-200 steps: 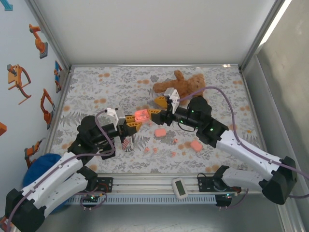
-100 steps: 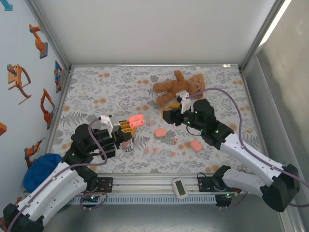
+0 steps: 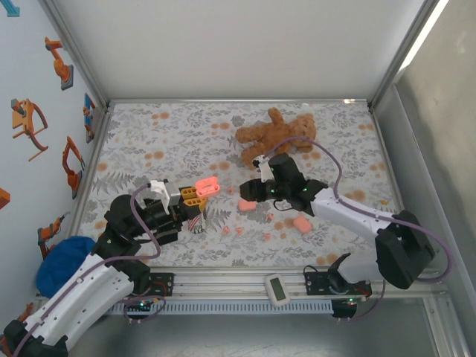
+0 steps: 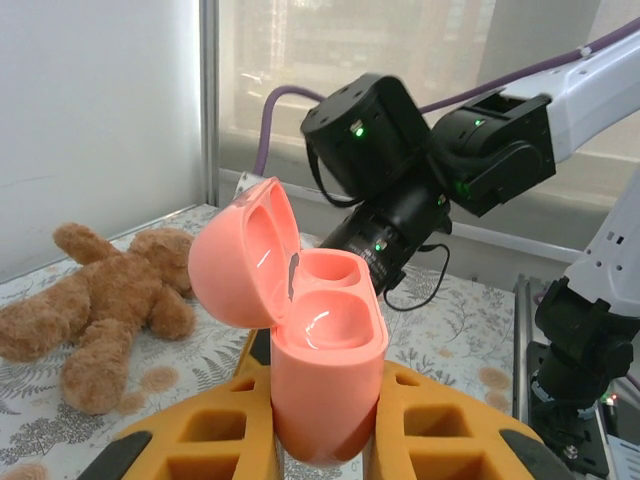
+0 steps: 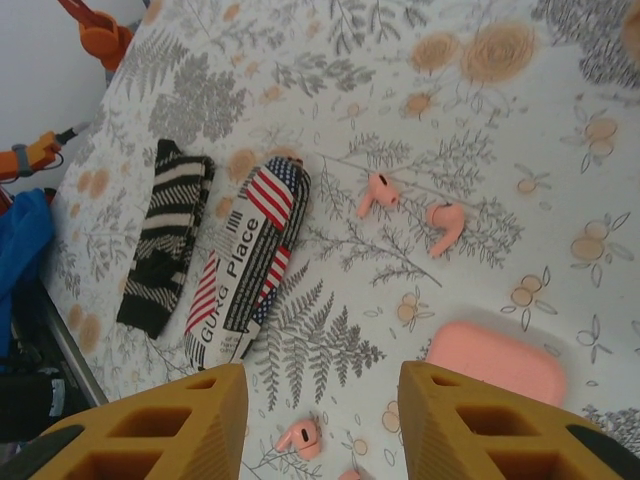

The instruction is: Insert the wireless bluetooth earbuds into the charging case

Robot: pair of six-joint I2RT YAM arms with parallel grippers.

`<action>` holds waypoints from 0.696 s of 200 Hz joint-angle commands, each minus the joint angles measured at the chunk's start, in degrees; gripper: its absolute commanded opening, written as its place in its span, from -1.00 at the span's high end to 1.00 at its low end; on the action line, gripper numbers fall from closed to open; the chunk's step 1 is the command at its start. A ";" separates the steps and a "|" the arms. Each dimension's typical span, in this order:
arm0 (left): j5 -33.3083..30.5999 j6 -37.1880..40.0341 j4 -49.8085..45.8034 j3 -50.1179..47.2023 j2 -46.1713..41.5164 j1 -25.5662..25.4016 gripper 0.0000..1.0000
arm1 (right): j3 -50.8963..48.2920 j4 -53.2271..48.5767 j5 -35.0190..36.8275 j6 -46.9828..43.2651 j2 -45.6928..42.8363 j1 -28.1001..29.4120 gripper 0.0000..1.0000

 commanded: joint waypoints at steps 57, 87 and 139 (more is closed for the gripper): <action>0.21 -0.08 -0.17 0.17 -1.00 -0.36 0.95 | 2.94 1.46 -4.43 1.40 11.87 6.69 0.17; 0.21 -0.02 -0.26 0.16 -1.38 -0.37 0.94 | 3.79 1.55 -4.71 1.11 15.14 8.64 0.18; 0.12 0.14 -0.48 0.16 -1.35 -0.32 0.94 | 5.65 -0.07 -4.11 0.15 19.31 10.90 0.21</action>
